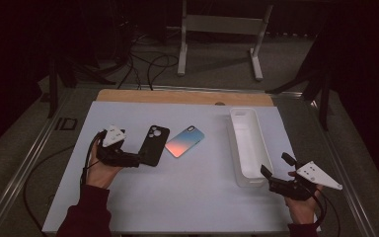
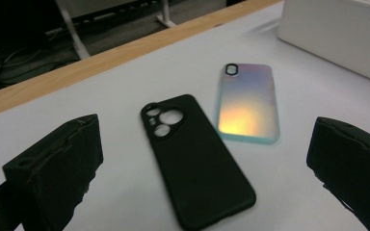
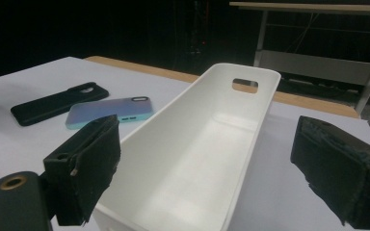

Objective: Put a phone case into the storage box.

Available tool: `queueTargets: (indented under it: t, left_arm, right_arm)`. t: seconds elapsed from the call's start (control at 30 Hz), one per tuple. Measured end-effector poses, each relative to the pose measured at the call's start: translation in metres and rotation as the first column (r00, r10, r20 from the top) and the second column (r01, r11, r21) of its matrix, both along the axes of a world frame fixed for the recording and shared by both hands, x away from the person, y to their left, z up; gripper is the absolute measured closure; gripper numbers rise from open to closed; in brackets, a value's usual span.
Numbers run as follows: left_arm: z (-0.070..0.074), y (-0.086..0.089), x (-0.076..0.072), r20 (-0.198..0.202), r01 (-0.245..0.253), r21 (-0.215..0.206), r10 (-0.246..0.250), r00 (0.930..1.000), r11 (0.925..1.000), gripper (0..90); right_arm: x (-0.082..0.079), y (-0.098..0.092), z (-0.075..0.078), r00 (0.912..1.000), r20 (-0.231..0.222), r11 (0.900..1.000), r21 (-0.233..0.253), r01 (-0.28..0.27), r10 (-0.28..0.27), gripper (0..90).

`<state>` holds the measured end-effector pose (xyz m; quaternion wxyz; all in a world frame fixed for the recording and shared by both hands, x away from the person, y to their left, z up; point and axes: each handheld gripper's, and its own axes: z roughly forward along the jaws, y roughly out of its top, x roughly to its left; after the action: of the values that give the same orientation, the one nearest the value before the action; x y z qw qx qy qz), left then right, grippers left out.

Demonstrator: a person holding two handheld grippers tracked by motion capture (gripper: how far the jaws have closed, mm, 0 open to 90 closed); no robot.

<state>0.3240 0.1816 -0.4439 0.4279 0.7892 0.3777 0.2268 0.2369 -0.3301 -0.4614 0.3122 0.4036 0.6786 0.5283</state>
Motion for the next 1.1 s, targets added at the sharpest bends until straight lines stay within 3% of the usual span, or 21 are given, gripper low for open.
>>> queueTargets:
  t: [0.3,0.77,1.1]
  left_arm:
    - [-0.008,-0.034,0.031,-0.067,0.046,0.07,-0.042,0.9969,0.9964,0.0]
    - [-0.023,-0.056,0.058,-0.15,0.08,0.085,-0.066,0.9865,0.9932,0.0]
    - [-0.026,-0.067,0.07,-0.164,0.089,0.071,-0.077,0.9835,0.9935,0.0]
  right_arm:
    - [0.0,0.001,0.001,1.0,0.001,1.0,-0.005,-0.003,0.003,10.0]
    - [0.0,0.001,0.002,1.0,0.003,1.0,0.0,0.002,-0.002,10.0]
    - [0.002,0.002,0.001,1.0,0.002,1.0,-0.003,0.0,0.0,10.0]
